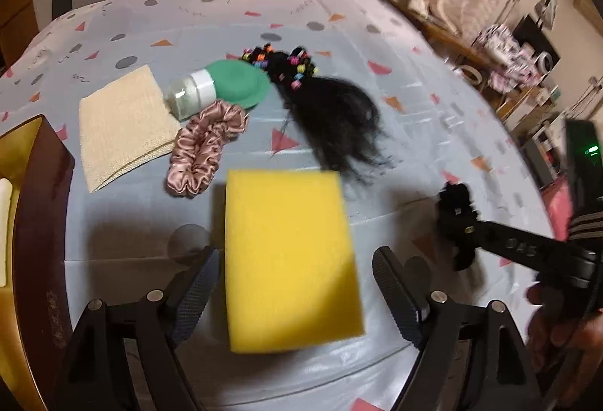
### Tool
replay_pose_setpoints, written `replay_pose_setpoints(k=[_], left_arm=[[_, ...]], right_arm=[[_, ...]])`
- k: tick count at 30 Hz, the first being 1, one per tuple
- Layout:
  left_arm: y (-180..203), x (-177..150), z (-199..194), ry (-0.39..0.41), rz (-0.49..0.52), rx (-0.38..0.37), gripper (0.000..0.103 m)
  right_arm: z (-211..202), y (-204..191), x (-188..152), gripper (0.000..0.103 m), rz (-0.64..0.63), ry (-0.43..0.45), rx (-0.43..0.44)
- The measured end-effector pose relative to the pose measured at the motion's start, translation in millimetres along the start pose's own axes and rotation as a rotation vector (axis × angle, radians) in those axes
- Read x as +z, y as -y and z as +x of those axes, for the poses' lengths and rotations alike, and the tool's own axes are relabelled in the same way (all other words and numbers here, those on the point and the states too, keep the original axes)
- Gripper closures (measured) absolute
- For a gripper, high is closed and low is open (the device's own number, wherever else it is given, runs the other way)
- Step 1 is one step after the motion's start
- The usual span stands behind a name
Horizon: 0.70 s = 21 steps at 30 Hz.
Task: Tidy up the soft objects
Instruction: 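Carry the yellow sponge into the gold tray and release it with the left gripper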
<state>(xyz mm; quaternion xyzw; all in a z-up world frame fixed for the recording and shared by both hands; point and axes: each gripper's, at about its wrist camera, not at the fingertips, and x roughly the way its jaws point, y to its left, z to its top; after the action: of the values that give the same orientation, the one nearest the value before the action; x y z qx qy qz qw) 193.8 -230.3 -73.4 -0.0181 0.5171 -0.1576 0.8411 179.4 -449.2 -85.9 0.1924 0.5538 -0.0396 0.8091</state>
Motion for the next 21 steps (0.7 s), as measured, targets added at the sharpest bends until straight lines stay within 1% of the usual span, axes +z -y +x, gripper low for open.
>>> replay_pose_setpoints(k=[7,9,10,11,17,21], left_arm=[[1,-3,13,-0.013,0.021,0.041,0.019],[0,-5,14,-0.003,0.020,0.046,0.020],[0,-6,13,0.003,0.022,0.043,0.024],[0,-7,12,0.007,0.025,0.039,0.031],[-3,-16,6,0.011,0.031,0.022,0.031],[-6,-21,2,-0.005,0.026,-0.019,0.031]], right_arm=[[0,-1,0,0.078,-0.008,0.000,-0.006],[1,-2,0,0.078,-0.013,0.000,-0.009],[1,-3,0,0.078,-0.017,0.000,-0.011],[1,-3,0,0.078,-0.019,0.001,-0.012],[1,-5,-1,0.078,-0.032,0.004,-0.014],[1,-8,-2,0.078,-0.045,0.005,-0.017]])
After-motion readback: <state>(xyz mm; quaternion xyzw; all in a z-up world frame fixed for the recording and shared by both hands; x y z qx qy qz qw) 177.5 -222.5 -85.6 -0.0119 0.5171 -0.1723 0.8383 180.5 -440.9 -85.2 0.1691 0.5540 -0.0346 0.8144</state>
